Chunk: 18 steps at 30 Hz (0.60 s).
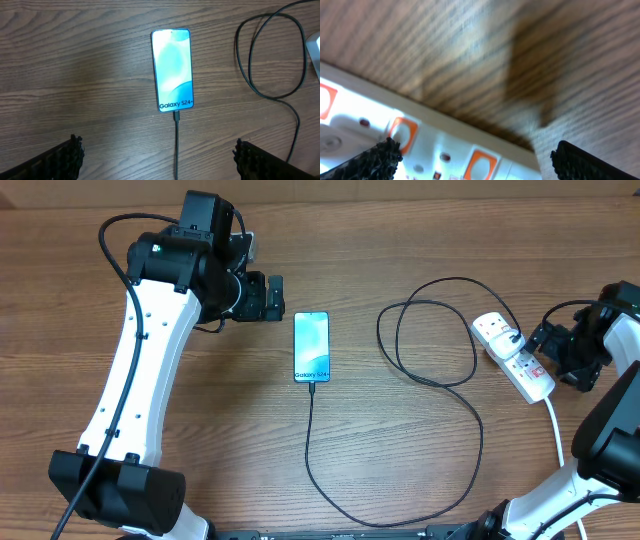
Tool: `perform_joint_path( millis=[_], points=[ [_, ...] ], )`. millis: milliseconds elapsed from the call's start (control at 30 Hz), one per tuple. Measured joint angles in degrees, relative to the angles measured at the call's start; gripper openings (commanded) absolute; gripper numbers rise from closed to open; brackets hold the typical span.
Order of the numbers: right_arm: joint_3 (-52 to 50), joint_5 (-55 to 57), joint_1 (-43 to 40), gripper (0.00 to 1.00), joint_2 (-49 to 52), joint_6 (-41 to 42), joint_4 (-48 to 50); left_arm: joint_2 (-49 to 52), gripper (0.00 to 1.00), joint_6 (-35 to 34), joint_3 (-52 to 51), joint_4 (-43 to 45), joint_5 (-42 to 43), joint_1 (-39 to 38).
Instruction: Plug charger to phone and switch on socket
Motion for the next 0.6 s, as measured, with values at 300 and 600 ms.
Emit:
perform_joint_path(
  millis=[300, 600],
  points=[
    [0.0, 0.0, 0.1, 1.0, 0.2, -0.1, 0.3, 0.0, 1.0, 0.0, 0.0, 0.0, 0.0, 0.0],
    [1.6, 0.0, 0.1, 1.0, 0.9, -0.2, -1.8, 0.0, 1.0, 0.0, 0.0, 0.0, 0.0, 0.0]
  ],
)
